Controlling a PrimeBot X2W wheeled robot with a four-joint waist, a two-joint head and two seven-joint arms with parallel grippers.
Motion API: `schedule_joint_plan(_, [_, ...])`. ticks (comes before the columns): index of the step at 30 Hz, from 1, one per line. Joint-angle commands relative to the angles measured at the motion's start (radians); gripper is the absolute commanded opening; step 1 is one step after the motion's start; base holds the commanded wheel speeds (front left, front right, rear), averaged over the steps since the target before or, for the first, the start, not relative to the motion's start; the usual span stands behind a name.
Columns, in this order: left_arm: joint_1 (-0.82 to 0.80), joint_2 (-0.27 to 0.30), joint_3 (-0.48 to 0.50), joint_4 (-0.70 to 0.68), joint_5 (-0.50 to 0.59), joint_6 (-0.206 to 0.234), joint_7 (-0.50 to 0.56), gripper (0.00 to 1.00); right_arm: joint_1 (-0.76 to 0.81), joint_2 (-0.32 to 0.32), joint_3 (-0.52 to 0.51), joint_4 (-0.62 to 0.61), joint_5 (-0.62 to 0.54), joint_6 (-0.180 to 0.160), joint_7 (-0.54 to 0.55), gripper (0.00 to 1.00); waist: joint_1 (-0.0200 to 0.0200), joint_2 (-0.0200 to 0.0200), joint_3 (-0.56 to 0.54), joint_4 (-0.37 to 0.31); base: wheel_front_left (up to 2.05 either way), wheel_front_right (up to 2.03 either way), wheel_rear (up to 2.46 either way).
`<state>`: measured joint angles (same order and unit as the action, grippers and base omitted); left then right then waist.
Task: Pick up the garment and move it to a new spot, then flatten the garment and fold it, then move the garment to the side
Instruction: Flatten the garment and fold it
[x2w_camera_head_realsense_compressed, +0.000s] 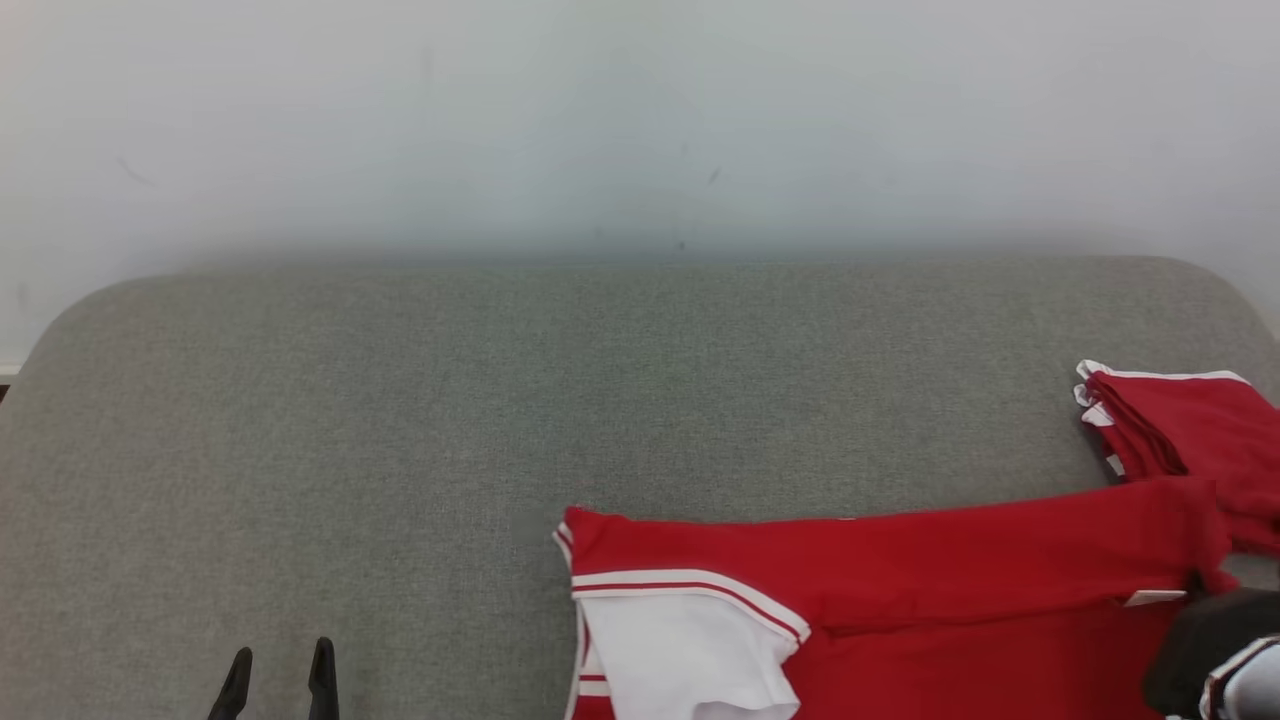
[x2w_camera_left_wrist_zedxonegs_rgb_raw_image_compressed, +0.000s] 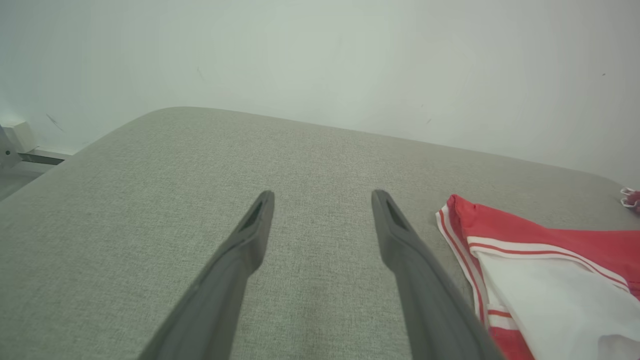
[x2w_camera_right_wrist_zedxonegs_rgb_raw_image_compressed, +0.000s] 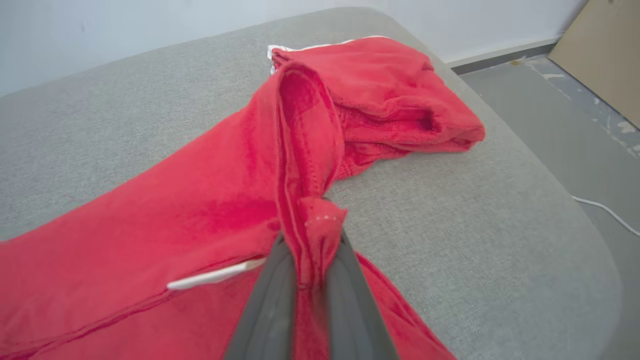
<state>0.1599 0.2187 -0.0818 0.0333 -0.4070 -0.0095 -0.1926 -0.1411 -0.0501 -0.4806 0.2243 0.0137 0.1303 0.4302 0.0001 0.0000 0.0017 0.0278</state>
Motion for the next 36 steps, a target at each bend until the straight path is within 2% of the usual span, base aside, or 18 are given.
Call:
schedule_joint_plan(1, [0.005, -0.004, 0.002, 0.0, -0.004, 0.001, -0.006, 1.0, 0.024, -0.001, -0.014, -0.05, -0.015, 0.001, 0.017, 0.0, -0.0001, 0.0, -0.006, -0.008, 0.0, 0.0, 0.0])
schedule_joint_plan(5, [0.003, -0.005, 0.005, 0.001, -0.006, 0.006, -0.011, 1.0, 0.044, -0.002, -0.066, -0.159, -0.059, 0.001, 0.046, 0.0, -0.0001, 0.0, -0.008, -0.018, 0.0, 0.0, 0.0])
schedule_joint_plan(8, [0.0, -0.005, 0.004, 0.003, -0.008, 0.008, -0.015, 1.0, 0.049, -0.007, -0.09, -0.194, -0.09, 0.001, 0.052, 0.0, -0.0001, 0.0, -0.01, -0.021, 0.0, 0.0, 0.0])
schedule_joint_plan(12, [0.001, -0.005, 0.0, 0.008, -0.012, 0.008, -0.017, 1.0, 0.062, -0.005, -0.052, -0.204, -0.057, 0.001, 0.079, 0.0, -0.0001, 0.0, -0.016, -0.02, 0.0, 0.0, 0.0])
schedule_joint_plan(16, [0.008, -0.004, 0.001, 0.012, -0.017, 0.008, -0.019, 1.0, 0.083, -0.003, 0.087, -0.238, -0.022, 0.001, 0.1, 0.0, -0.0001, 0.0, -0.02, -0.02, 0.0, 0.0, 0.0])
schedule_joint_plan(20, [0.009, -0.002, 0.004, 0.013, -0.023, 0.011, -0.02, 1.0, 0.102, 0.0, 0.309, -0.244, 0.045, 0.001, 0.113, 0.0, -0.0001, 0.0, -0.021, -0.023, 0.0, 0.0, 0.0])
schedule_joint_plan(25, [-0.004, -0.001, -0.005, 0.017, -0.024, 0.008, -0.017, 1.0, 0.087, -0.001, 0.554, -0.194, 0.145, 0.001, 0.095, 0.0, -0.0001, 0.0, -0.02, -0.018, 0.0, 0.0, 0.0])
schedule_joint_plan(26, [-0.004, -0.001, -0.005, 0.017, -0.024, 0.008, -0.017, 1.0, 0.087, -0.001, 0.554, -0.194, 0.145, 0.001, 0.095, 0.0, -0.0001, 0.0, -0.02, -0.018, 0.0, 0.0, 0.0])
schedule_joint_plan(29, [-0.013, 0.0, -0.013, 0.022, -0.023, 0.003, -0.013, 1.0, 0.074, -0.001, 0.669, -0.127, 0.191, 0.001, 0.06, 0.0, -0.0001, 0.0, -0.02, -0.002, 0.0, 0.0, 0.0])
schedule_joint_plan(36, [-0.017, 0.003, -0.019, 0.031, -0.029, 0.006, -0.013, 1.0, 0.034, -0.001, 0.75, -0.01, 0.242, 0.001, -0.004, 0.0, -0.0001, 0.0, -0.021, 0.022, 0.0, 0.0, 0.0])
